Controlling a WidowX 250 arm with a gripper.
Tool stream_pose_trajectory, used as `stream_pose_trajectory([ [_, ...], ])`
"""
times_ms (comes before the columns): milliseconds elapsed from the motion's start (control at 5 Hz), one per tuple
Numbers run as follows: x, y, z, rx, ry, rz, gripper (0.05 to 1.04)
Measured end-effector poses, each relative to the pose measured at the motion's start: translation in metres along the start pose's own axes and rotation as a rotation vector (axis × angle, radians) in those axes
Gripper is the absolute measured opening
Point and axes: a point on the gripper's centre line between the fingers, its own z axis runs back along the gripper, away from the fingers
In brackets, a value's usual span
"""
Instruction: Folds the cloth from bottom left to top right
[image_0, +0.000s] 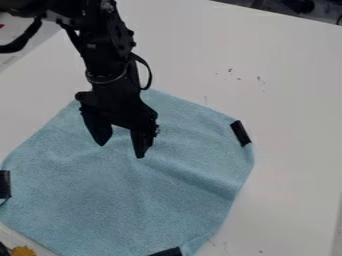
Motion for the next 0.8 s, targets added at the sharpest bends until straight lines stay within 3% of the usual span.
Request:
stream_pose_trajectory([
  [400,-0.017,0.014,-0.003,0.009,0.021,0.058,1.000],
  [600,-0.030,0.041,0.006,0.030,0.005,0.128,1.000],
  [800,-0.056,0.081,0.005,0.055,0.022,0.203,1.000],
])
